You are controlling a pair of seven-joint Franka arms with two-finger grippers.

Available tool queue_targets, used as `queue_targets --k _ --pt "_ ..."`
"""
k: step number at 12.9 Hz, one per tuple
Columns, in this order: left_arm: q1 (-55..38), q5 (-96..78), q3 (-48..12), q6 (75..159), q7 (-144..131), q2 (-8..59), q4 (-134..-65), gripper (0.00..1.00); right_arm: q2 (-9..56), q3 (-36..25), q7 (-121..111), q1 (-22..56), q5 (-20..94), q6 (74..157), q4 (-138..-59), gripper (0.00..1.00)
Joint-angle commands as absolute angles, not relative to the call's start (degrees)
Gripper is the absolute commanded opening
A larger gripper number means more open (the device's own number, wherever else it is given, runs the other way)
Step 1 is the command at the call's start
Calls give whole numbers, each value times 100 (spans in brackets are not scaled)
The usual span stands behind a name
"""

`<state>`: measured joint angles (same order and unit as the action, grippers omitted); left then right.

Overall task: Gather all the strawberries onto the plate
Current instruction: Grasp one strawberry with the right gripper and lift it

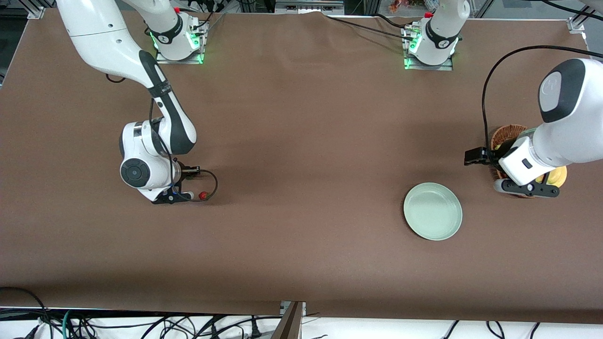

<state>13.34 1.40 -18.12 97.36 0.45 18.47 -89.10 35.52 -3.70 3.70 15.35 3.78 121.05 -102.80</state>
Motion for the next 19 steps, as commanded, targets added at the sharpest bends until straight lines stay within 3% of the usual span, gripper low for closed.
queue_targets --k 1,8,12,16,19 --pt "1363 70 -1854 9431 114 2161 -8596 100 3401 -352 360 1512 475 12155 -10415 41" --pt "1327 18 -1854 9413 97 2478 -8464 100 3349 -360 325 1520 483 11946 -10109 10" --pt "1327 88 -1846 9413 88 2602 -8446 100 3375 -317 624 1704 1245 10645 -8950 10" --pt "1353 105 -1828 9378 105 2593 -8455 100 3480 -229 1754 2573 1433 10792 -8448 10" --pt "1380 105 -1828 9360 97 2601 -8446 100 4014 -220 2844 3364 1650 11432 -7781 10"
